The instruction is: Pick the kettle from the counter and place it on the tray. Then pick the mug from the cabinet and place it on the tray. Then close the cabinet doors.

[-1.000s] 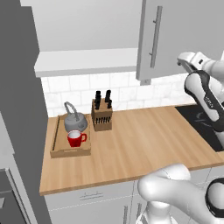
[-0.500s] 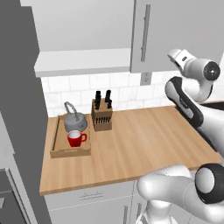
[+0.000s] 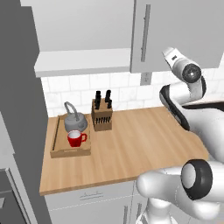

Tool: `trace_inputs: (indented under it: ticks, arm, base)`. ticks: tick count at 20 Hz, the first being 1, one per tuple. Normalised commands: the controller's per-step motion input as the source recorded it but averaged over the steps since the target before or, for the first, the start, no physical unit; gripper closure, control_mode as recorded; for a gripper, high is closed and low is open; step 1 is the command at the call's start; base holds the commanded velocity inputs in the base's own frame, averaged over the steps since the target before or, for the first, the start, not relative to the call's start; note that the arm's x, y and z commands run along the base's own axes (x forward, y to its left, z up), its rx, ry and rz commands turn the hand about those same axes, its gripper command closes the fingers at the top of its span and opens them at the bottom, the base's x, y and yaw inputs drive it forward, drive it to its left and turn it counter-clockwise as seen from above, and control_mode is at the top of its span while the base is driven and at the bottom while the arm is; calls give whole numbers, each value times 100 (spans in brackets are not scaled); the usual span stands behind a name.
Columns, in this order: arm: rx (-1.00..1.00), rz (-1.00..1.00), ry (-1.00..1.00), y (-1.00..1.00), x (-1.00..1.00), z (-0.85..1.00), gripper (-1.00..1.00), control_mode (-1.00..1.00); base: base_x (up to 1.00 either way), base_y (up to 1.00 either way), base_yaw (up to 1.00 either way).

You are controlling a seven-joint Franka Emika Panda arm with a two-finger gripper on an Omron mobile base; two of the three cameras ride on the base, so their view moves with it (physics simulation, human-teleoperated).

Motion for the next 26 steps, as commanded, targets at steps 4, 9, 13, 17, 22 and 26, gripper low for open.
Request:
trace_inputs:
  ticks: [4,9,13,17,22,26]
  arm:
    - [-3,-17,0,0,60,-43,-100,-100]
    - [-3,-6,0,1,-34,-52,-100,-100]
    - [0,-2,0,0,-76,-29,-100,-100]
    - [0,-2,0,0,-73,-7,-100,-100]
    - [0,0,0,0,-26,0,-100,-100]
    - [-1,-4,-12,-2,-76,9,-100,-100]
  base:
    - [0,0,0]
    - [0,0,0]
    - [0,0,0]
    - [0,0,0]
    - [0,0,0]
    - [0,0,0]
